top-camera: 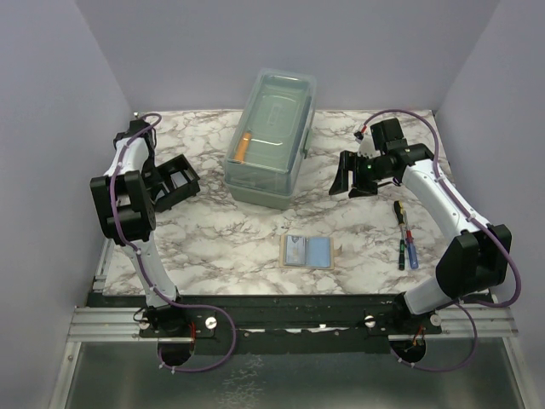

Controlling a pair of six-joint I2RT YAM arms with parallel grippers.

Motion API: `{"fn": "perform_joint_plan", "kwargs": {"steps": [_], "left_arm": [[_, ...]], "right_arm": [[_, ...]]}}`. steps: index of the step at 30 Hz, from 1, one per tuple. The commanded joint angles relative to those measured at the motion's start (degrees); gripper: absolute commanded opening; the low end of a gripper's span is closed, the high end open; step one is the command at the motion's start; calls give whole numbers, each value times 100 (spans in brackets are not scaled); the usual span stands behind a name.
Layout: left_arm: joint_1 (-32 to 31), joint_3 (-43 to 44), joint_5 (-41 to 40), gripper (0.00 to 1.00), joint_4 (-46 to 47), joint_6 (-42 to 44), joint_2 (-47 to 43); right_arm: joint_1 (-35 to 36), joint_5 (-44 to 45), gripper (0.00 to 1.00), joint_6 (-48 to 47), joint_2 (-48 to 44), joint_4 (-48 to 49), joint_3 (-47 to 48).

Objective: Put the credit cards into the card holder
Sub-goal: Pick up the credit card from the storage box.

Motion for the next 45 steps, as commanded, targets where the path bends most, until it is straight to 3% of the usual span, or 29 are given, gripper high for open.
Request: {"fn": "perform_joint_plan", "kwargs": {"steps": [1, 35, 45], "left_arm": [[19, 176, -175, 31, -247, 100, -277], [63, 552, -36, 9, -276, 19, -482], [63, 689, -67, 6, -73, -262, -775]], "right_arm": [[-27, -115, 70, -77, -18, -48, 97], [-21, -209, 70, -61, 4, -39, 72], [-20, -226, 70, -44, -30, -26, 21]]}}
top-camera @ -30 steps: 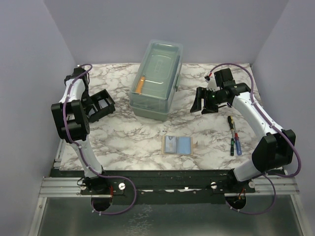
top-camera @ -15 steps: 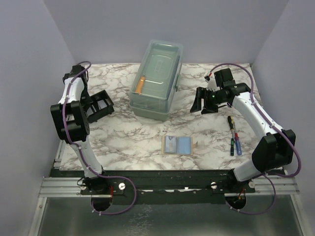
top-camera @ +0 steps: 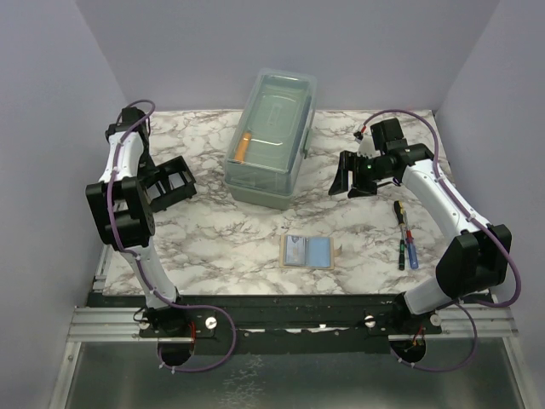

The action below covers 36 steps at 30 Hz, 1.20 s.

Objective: Put the credit cards into the card holder
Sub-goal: Pick up the credit card from the storage box, then insert the credit card into the card holder.

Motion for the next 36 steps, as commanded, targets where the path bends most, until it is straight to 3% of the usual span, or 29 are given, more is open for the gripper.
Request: {"fn": "perform_joint_plan", "kwargs": {"steps": [1, 8, 12, 15, 18, 22, 27, 28, 29, 36], "left_arm": [[56, 312, -65, 6, 140, -156, -443], [-5, 437, 242, 0, 72, -340, -1095], [-92, 309, 845, 0, 226, -349, -1861], [-136, -241, 2113, 0, 823, -490, -2776], [-172, -1504, 3966, 0, 1998, -872, -3901], [-629, -3071, 5632, 0, 3298, -1458, -5173], [-2049, -5238, 5838, 0, 6007, -2992, -6283], [-2266, -5599, 5721, 0, 6496, -3248, -6418], [-2523, -5974, 5552, 0, 6894, -3427, -6541], [-4012, -7467, 4103, 0, 8676, -4130, -7163]], "right_arm": [[-20, -163, 70, -37, -29, -15, 4], [-24, -133, 68, -117, -140, -99, -55], [-25, -37, 69, -138, -381, -15, -305], [-22, -268, 71, -137, -546, 175, -662], [1, -692, 70, -3, -724, 593, -1150], [137, -1419, 71, 754, -1287, 2108, -2277], [1105, -1478, 75, 1975, -1285, 3854, -3107], [1280, -1557, 81, 2271, -1238, 4206, -3201], [1436, -1644, 98, 2587, -1216, 4652, -3325], [1992, -1643, 100, 4870, -1499, 7955, -4535]]}}
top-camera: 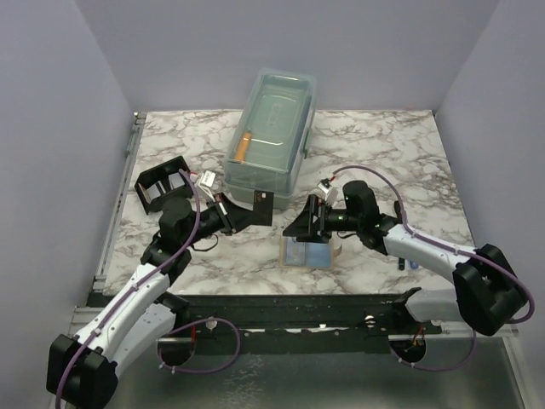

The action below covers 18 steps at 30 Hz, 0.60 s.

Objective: Put the credit cards into the card holder
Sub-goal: Insert the credit card into the card holder.

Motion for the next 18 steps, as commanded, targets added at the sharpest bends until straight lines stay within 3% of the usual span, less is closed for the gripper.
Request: {"fn": "perform_joint_plan", "kwargs": {"steps": [1, 3, 10, 16, 18], "left_arm": [[-761, -684, -966, 0, 2103, -809, -405], [-1054, -854, -1105, 0, 2224, -836, -341], [-1396, -1194, -1199, 0, 2534, -1054, -83], [-1394, -1258, -1306, 0, 2551, -1155, -105], [-1395, -1305, -1405, 0, 2551, -1202, -180]], "right_arm": [[80, -60, 99, 2059, -236, 3225, -830], [80, -40, 93, 2476, -77, 4052, -1034], [80, -98, 60, 2748, 295, 5297, -1123], [80, 24, 57, 2847, 360, 5784, -1350], [80, 181, 65, 2929, 285, 6086, -1579]]}}
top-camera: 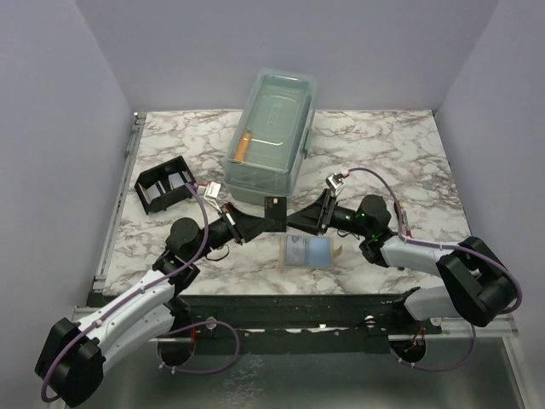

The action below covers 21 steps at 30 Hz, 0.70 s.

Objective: Put the credit cards into the card holder
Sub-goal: Insert the credit card into the card holder.

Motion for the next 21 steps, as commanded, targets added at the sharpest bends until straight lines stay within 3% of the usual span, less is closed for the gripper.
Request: {"fn": "perform_joint_plan", "kwargs": {"steps": [1, 5, 11, 16, 18, 21], "left_arm": [[-18, -152, -376, 0, 95, -87, -115], [-17, -126, -300, 0, 104, -220, -114], [-17, -134, -66, 0, 186, -273, 2], [-23, -193, 123, 0, 468, -431, 241], [-26, -209, 190, 0, 557, -475, 318], [-31, -222, 258, 0, 596, -504, 379]], "right_arm": [[30, 267, 72, 256, -98, 1082, -407], [30, 38, 79, 95, -185, 1018, -317], [30, -79, 73, 91, 34, 1080, -151], [34, -249, 48, 386, 604, 1706, 90], [38, -280, 42, 449, 781, 1815, 171], [38, -283, 14, 572, 952, 2113, 180]]}}
